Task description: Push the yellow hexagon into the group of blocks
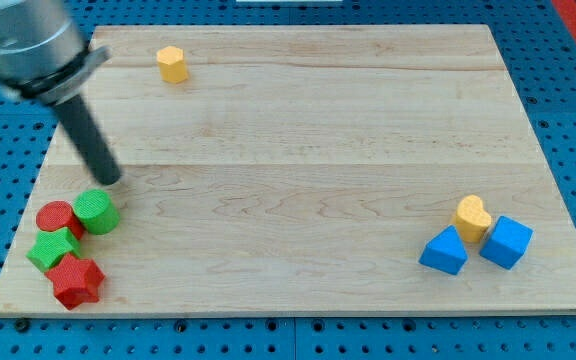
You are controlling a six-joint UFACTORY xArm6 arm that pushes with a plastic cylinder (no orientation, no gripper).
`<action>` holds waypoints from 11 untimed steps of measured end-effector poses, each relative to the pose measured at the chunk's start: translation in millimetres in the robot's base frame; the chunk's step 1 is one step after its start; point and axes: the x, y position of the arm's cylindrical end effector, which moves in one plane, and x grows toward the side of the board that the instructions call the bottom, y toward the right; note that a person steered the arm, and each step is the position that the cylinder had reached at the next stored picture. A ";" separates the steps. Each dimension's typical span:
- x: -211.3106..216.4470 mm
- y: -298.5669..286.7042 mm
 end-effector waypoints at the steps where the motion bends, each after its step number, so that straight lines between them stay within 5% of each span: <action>1: -91.3 77.8; 2: -154.6 98.0; 6: -190.7 -25.1; 7: -173.5 -68.2; 9: -113.2 -56.7; 11: 25.7 -49.9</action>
